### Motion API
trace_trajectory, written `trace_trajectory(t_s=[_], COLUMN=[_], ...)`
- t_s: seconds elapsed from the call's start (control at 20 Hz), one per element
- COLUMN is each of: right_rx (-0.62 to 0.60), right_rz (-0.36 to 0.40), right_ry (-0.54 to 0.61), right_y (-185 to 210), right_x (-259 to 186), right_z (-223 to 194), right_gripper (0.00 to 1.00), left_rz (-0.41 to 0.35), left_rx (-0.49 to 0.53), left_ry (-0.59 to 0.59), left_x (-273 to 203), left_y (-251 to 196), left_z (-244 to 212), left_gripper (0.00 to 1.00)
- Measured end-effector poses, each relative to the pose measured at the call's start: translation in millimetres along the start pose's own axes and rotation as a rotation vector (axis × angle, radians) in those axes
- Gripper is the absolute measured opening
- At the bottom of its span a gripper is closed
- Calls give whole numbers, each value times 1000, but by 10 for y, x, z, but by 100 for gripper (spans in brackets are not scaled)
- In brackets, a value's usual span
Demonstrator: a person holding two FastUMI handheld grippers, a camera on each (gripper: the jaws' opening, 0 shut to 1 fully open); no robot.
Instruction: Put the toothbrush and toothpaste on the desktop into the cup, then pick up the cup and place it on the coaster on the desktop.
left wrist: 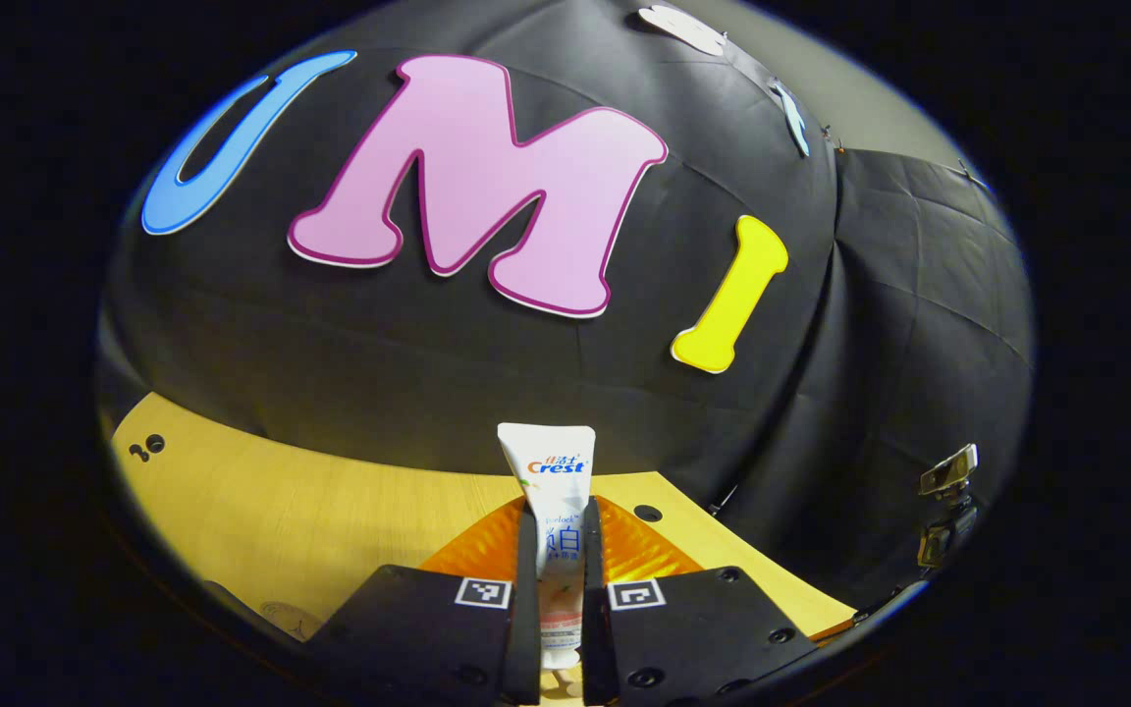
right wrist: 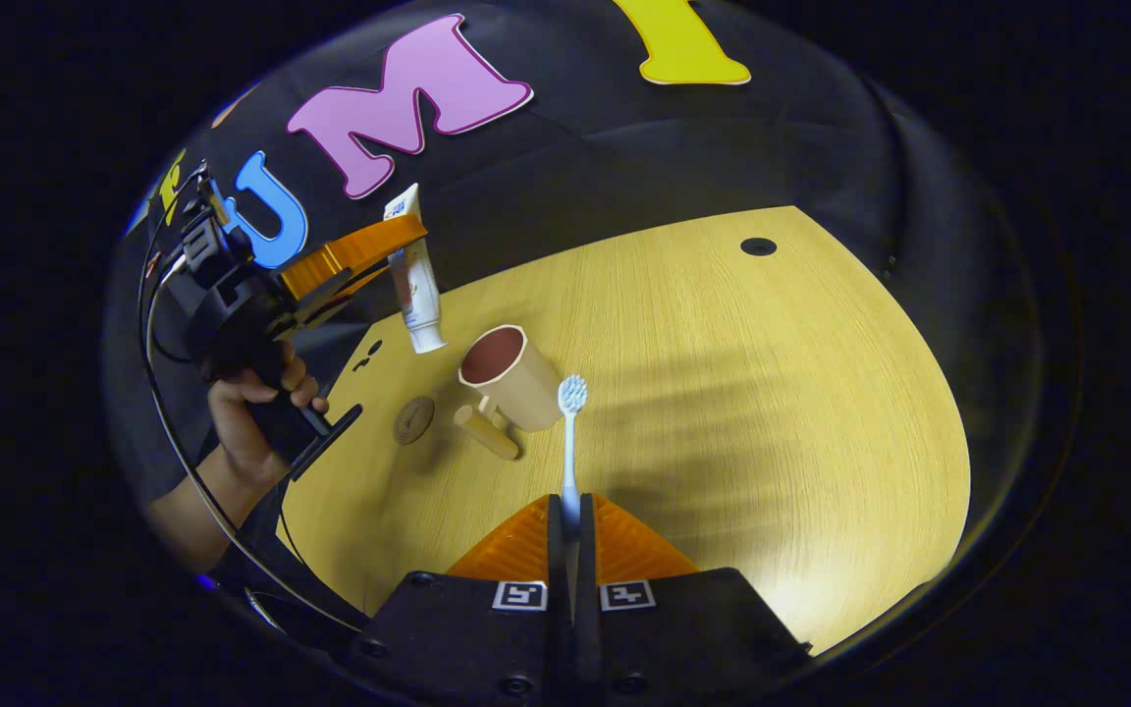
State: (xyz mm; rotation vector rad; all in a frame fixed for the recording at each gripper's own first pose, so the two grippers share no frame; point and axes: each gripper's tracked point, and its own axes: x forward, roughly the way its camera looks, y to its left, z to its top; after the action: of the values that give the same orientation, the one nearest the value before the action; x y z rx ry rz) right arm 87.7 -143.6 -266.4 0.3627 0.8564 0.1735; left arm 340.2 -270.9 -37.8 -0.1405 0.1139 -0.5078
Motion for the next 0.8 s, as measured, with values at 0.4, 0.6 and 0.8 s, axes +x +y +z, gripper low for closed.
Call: trace_trajectory(t_s=[0.4,0.6,0.8], right_rx=[26,38,32], right_rz=[-3,-4,-1], right_ry=[17,35,31], right_y=[-96,-101,-64], right_x=[117,148,172], right_z=[-107,-201,-209], right_gripper=[5,5,5], left_rz=[-80,-92,-91], left_rx=[-8,94,117], left_ry=[71,115,125], left_x=[332,343,309], left_y=[62,61,73], left_z=[-524,-733,-783], left_gripper=[22,24,29])
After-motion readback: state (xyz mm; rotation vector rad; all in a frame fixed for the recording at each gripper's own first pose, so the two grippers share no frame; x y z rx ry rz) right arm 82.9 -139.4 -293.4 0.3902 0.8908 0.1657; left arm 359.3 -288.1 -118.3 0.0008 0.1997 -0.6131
